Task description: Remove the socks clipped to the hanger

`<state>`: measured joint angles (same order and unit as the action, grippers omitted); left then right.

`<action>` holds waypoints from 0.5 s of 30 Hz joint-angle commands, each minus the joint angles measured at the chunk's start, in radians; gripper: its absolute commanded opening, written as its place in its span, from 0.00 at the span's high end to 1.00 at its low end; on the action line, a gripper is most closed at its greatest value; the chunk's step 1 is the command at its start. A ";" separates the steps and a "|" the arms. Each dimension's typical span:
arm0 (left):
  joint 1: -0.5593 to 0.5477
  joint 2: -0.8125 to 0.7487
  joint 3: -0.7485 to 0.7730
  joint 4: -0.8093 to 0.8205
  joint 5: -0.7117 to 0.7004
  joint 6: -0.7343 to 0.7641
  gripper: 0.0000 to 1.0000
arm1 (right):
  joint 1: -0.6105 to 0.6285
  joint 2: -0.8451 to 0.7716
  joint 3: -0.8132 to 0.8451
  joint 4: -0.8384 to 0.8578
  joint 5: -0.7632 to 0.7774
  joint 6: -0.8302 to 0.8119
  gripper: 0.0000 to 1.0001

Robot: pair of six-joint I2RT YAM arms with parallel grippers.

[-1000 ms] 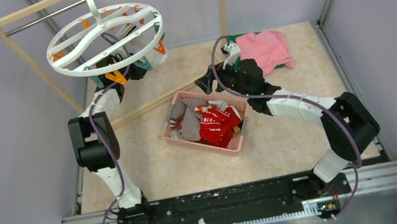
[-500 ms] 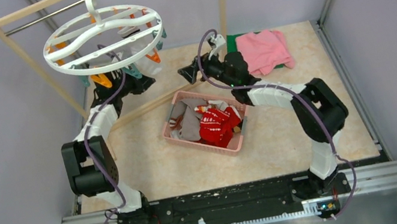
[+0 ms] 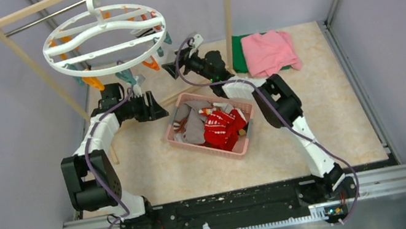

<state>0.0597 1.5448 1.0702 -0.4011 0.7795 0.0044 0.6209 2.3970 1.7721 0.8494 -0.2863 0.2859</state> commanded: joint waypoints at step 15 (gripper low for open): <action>0.008 -0.084 -0.036 -0.228 0.102 0.303 0.35 | 0.004 0.134 0.233 0.122 -0.064 -0.137 0.10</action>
<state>0.0631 1.4864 1.0294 -0.6071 0.8421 0.2432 0.6209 2.5183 1.9083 0.9161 -0.2577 0.1337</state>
